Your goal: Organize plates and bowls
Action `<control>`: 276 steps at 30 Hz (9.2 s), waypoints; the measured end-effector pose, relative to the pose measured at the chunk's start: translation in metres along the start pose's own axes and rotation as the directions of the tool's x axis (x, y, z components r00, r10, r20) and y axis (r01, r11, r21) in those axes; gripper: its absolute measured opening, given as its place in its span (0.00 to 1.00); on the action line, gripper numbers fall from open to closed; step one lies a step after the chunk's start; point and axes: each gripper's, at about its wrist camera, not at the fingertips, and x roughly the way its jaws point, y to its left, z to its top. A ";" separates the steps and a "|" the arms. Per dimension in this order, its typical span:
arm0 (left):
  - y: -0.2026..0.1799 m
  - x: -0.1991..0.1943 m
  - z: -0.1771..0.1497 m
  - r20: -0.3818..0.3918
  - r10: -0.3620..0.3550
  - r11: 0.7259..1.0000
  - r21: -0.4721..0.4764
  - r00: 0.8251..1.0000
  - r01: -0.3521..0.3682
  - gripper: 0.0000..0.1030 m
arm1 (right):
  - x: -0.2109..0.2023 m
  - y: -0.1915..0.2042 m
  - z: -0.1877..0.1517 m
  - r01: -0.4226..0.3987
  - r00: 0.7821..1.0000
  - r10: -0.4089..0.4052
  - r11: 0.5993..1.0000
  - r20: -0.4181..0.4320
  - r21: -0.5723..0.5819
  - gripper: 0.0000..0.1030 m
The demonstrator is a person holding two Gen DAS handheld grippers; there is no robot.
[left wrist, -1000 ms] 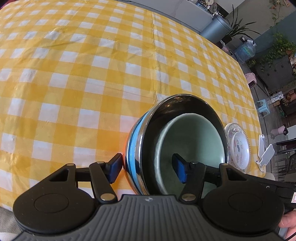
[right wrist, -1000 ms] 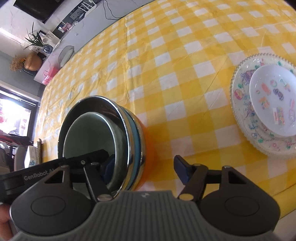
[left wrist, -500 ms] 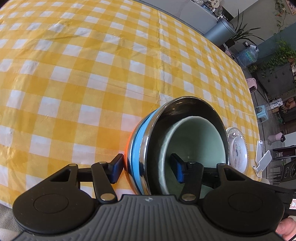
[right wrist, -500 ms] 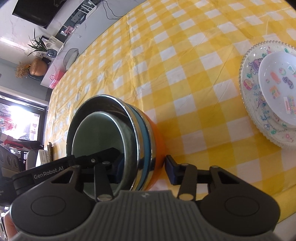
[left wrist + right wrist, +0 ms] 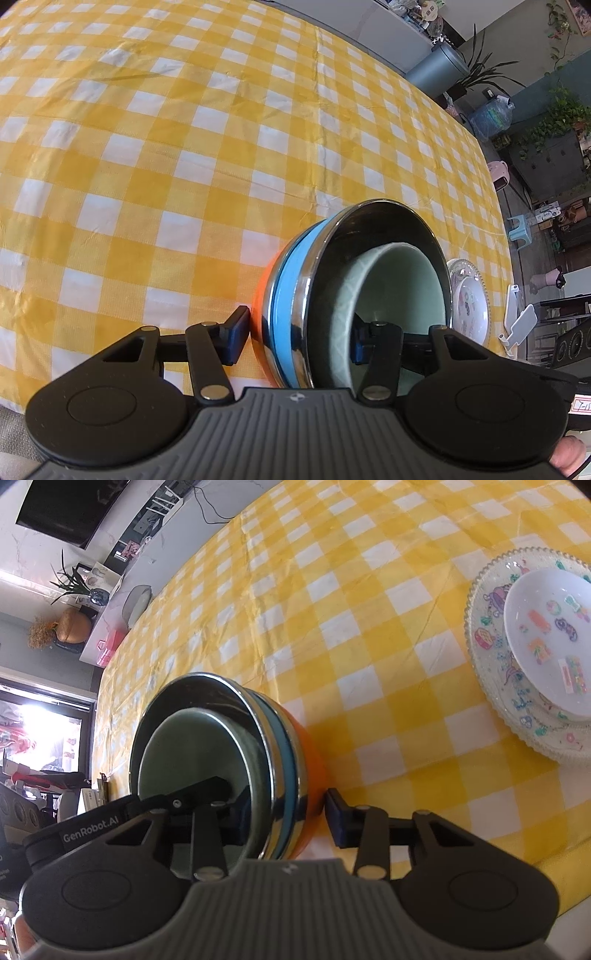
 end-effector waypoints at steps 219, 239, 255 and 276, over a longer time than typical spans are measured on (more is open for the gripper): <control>-0.183 -0.038 -0.181 0.480 0.110 0.854 0.402 0.870 -0.329 0.82 | -0.166 -0.050 -0.152 0.495 0.772 -0.210 0.790 0.599 -0.361 0.83; -0.182 -0.038 -0.182 0.479 0.111 0.853 0.404 0.871 -0.331 0.81 | -0.165 -0.050 -0.153 0.500 0.773 -0.211 0.784 0.599 -0.368 0.83; -0.182 -0.039 -0.182 0.484 0.122 0.851 0.398 0.866 -0.342 0.81 | -0.166 -0.050 -0.155 0.499 0.775 -0.210 0.782 0.596 -0.373 0.83; -0.182 -0.041 -0.183 0.489 0.112 0.847 0.408 0.865 -0.340 0.80 | -0.164 -0.053 -0.155 0.502 0.777 -0.217 0.779 0.591 -0.376 0.84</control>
